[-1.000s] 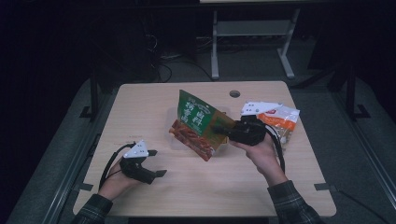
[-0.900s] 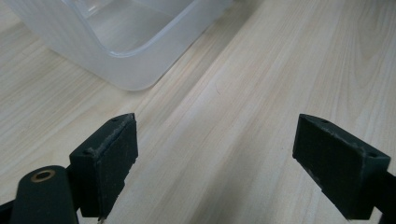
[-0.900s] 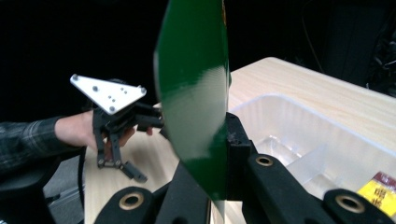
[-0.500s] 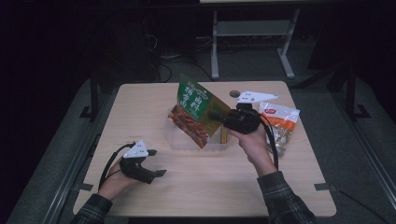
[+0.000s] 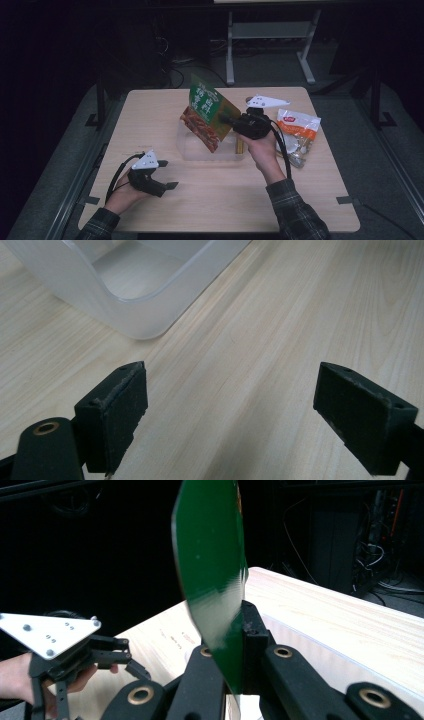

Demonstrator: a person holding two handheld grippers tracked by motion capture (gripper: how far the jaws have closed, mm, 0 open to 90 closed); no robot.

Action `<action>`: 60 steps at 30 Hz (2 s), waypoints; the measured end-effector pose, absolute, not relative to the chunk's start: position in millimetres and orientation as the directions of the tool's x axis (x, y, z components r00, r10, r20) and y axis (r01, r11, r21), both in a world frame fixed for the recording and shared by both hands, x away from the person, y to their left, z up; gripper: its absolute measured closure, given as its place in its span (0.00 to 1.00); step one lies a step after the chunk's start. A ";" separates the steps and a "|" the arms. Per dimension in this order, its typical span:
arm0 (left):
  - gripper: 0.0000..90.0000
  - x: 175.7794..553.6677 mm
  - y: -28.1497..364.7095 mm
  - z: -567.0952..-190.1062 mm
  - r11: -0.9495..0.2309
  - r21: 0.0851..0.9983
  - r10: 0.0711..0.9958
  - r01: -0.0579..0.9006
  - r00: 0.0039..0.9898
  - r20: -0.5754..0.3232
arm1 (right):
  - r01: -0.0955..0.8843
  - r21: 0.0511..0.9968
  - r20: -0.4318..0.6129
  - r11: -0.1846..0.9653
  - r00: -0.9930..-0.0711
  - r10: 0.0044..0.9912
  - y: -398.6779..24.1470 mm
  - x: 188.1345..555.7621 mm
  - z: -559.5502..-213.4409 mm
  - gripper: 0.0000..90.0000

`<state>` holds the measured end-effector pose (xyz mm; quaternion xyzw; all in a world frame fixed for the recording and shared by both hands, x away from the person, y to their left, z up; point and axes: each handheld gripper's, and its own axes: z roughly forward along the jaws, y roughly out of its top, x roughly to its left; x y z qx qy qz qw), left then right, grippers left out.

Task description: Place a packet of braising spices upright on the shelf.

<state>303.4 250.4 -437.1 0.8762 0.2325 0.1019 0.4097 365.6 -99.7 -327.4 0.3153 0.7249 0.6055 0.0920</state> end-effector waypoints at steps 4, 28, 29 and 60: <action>0.15 303.3 250.6 -436.7 -0.557 0.766 0.489 0.322 0.872 -0.011 | 0.344 0.936 0.244 0.070 -0.779 0.577 -96.2 368.0 -330.3 1.00; 0.15 302.0 250.2 -436.1 -0.560 0.766 0.484 0.315 0.875 -0.006 | 0.343 0.934 0.209 0.105 -0.759 0.617 -80.3 370.3 -348.6 1.00; 0.15 301.9 250.1 -436.2 -0.561 0.766 0.484 0.314 0.875 -0.004 | 0.344 0.932 0.206 0.111 -0.759 0.617 -79.2 371.0 -350.1 1.00; 0.15 300.3 251.2 -437.6 -0.575 0.753 0.483 0.321 0.875 -0.004 | 0.379 0.911 0.205 0.160 -0.756 0.622 -57.0 381.7 -366.1 0.93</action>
